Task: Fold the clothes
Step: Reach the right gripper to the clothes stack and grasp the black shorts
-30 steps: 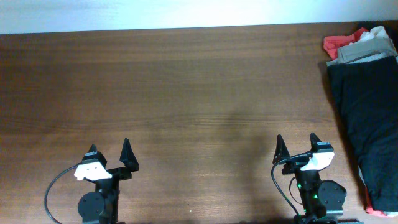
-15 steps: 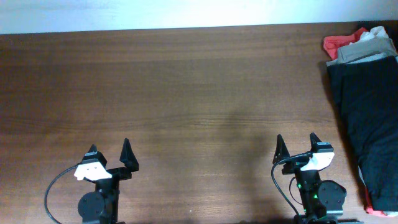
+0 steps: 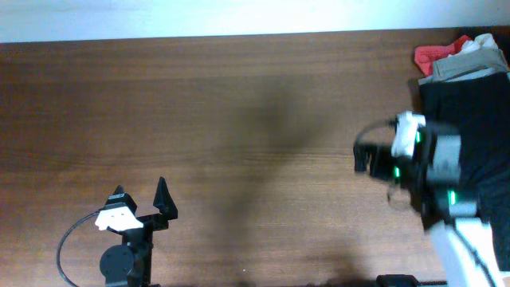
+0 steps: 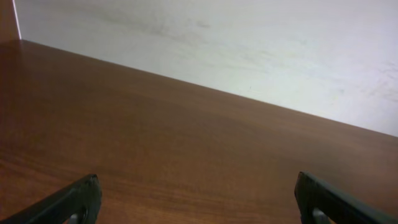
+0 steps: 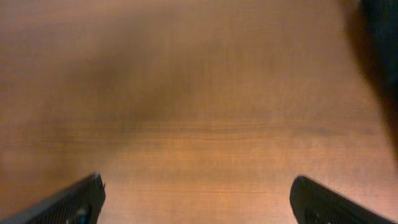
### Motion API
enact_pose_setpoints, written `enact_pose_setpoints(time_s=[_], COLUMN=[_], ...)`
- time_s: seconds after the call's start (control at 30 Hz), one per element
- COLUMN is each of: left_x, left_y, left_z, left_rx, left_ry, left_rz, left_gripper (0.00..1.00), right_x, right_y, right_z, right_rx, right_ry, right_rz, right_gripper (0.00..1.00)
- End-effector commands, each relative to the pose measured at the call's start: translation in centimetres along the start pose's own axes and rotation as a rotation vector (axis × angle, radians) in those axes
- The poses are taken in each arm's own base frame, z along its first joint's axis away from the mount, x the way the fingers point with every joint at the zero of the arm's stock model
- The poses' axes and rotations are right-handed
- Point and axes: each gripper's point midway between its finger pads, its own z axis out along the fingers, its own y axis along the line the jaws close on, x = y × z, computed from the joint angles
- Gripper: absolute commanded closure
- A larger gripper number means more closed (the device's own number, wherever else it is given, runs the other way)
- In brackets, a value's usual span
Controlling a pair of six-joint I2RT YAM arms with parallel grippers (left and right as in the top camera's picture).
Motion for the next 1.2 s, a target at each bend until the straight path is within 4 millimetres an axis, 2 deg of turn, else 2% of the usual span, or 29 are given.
enact_pose_setpoints(time_s=[0.0, 0.03, 0.13, 0.23, 0.33, 0.47, 0.57, 0.67, 0.77, 0.83, 0.87, 0.9, 0.93, 1.0, 1.1, 1.17], left_x=[0.2, 0.2, 0.2, 0.2, -0.2, -0.1, 0.3, 0.7, -0.2, -1.3, -1.7, -1.7, -1.7, -1.2, -1.1, -1.0], left_y=[-0.1, -0.1, -0.1, -0.1, -0.2, -0.3, -0.4, -0.8, -0.9, -1.2, -1.4, -2.4, -4.0, -5.6, -7.7, -7.4], left_z=[0.0, 0.0, 0.0, 0.0, 0.0, 0.0, 0.0, 0.2, 1.5, 3.7, 6.0, 8.1, 10.2, 13.1, 15.0, 15.2], left_rx=[0.007, 0.007, 0.007, 0.007, 0.011, 0.017, 0.025, 0.041, 0.017, 0.003, -0.002, 0.044, 0.125, 0.176, 0.208, 0.162], left_ry=[0.002, 0.002, 0.002, 0.002, -0.013, -0.009, 0.011, 0.055, 0.171, 0.272, 0.353, 0.427, 0.504, 0.630, 0.656, 0.648], left_rz=[0.017, 0.017, 0.017, 0.017, 0.017, 0.017, 0.017, 0.022, 0.082, 0.117, 0.109, 0.093, 0.064, 0.035, 0.069, 0.099], left_gripper=[0.01, 0.01, 0.01, 0.01, 0.01, 0.01, 0.01, 0.01, 0.01, 0.01, 0.01, 0.01, 0.01, 0.01, 0.01, 0.01], right_x=[-1.8, -2.3, -3.3, -3.1, -2.9, -2.9, -2.8, -2.7, -2.5, -2.5, -2.3, -2.2, -2.3, -3.3, -5.8, -7.4], right_y=[0.8, 1.3, 1.6, 1.6, 0.5, 0.5, -0.8, -0.8, -0.8, -0.9, -1.5, -2.2, -3.8, -6.7, -11.8, -14.6], right_z=[2.0, 2.1, 0.7, 0.7, 0.8, 1.0, 0.9, 0.9, 0.9, 1.1, 1.5, 1.7, 1.7, 0.6, -1.4, -1.2], right_rx=[-0.029, -0.060, -0.061, -0.060, -0.002, -0.003, 0.074, 0.074, 0.074, 0.075, 0.089, 0.107, 0.151, 0.205, 0.285, 0.312], right_ry=[0.189, 0.196, 0.145, 0.156, 0.166, 0.166, 0.172, 0.176, 0.183, 0.185, 0.200, 0.211, 0.217, 0.219, 0.253, 0.319], right_rz=[-0.008, -0.041, -0.054, -0.051, -0.053, -0.053, -0.057, -0.056, -0.055, -0.054, -0.033, -0.007, 0.029, 0.106, 0.230, 0.285], right_gripper=[0.01, 0.01, 0.01, 0.01, 0.01, 0.01, 0.01, 0.01, 0.01, 0.01, 0.01, 0.01, 0.01, 0.01, 0.01, 0.01])
